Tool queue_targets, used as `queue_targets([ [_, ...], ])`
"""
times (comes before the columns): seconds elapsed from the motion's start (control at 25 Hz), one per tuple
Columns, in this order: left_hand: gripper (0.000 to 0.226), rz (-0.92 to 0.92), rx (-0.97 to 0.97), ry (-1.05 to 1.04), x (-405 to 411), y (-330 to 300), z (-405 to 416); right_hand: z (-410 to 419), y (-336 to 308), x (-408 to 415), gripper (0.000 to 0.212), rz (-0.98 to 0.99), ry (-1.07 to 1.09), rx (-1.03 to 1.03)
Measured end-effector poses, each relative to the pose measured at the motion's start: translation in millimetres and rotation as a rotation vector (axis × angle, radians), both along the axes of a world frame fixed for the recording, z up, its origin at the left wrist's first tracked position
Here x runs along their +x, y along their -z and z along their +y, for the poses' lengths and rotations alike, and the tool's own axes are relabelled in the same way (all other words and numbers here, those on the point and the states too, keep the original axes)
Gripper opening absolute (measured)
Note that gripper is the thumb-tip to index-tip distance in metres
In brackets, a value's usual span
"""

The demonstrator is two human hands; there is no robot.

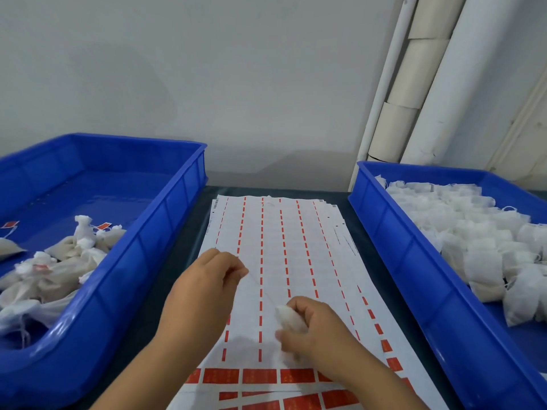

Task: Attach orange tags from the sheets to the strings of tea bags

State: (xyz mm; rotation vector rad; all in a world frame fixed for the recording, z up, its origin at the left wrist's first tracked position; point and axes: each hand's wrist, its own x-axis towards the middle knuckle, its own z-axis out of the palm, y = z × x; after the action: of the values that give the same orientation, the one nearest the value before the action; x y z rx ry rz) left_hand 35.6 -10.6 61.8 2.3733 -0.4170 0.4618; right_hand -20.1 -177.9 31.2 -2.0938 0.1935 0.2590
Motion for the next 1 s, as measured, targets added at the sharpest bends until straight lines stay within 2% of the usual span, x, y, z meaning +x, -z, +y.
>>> queue_targets([
  [0.08, 0.01, 0.007, -0.016, -0.025, 2, 3, 2, -6, -6, -1, 0.01, 0.103, -0.073, -0.094],
  [0.16, 0.007, 0.055, -0.022, -0.054, 4, 8, 8, -14, -12, -2, 0.011, 0.169, -0.095, 0.038],
  [0.24, 0.007, 0.159, 0.026, -0.066, 4, 15, 11, -19, -12, -3, 0.012, 0.157, -0.097, 0.483],
  [0.32, 0.01, 0.273, 0.143, -0.003, -5, 23, 8, -18, -15, -4, 0.016, 0.115, 0.036, 0.945],
  [0.36, 0.01, 0.298, 0.195, 0.059, -14, 26, 6, -17, -13, -4, 0.016, 0.088, 0.097, 1.01],
  [0.4, 0.008, 0.306, 0.221, 0.126, -23, 29, 3, -13, -9, -3, 0.014, 0.05, 0.128, 0.923],
  [0.52, 0.006, 0.251, 0.239, 0.293, -43, 30, 0, -1, -2, -3, 0.023, 0.001, 0.047, 0.322],
  [0.56, 0.008, 0.233, 0.231, 0.32, -45, 29, 1, 1, -2, -4, 0.023, 0.005, 0.01, 0.226],
  [0.64, 0.011, 0.195, 0.196, 0.35, -44, 26, 2, 3, 1, -4, 0.017, 0.019, -0.072, 0.168],
  [0.8, 0.013, 0.167, 0.076, 0.388, -37, 24, -8, 8, 0, -4, 0.012, -0.002, -0.211, 0.218],
  [1.0, 0.014, 0.299, -0.185, 0.219, -32, 23, -22, 8, 2, -2, 0.007, -0.097, -0.153, 0.233],
])
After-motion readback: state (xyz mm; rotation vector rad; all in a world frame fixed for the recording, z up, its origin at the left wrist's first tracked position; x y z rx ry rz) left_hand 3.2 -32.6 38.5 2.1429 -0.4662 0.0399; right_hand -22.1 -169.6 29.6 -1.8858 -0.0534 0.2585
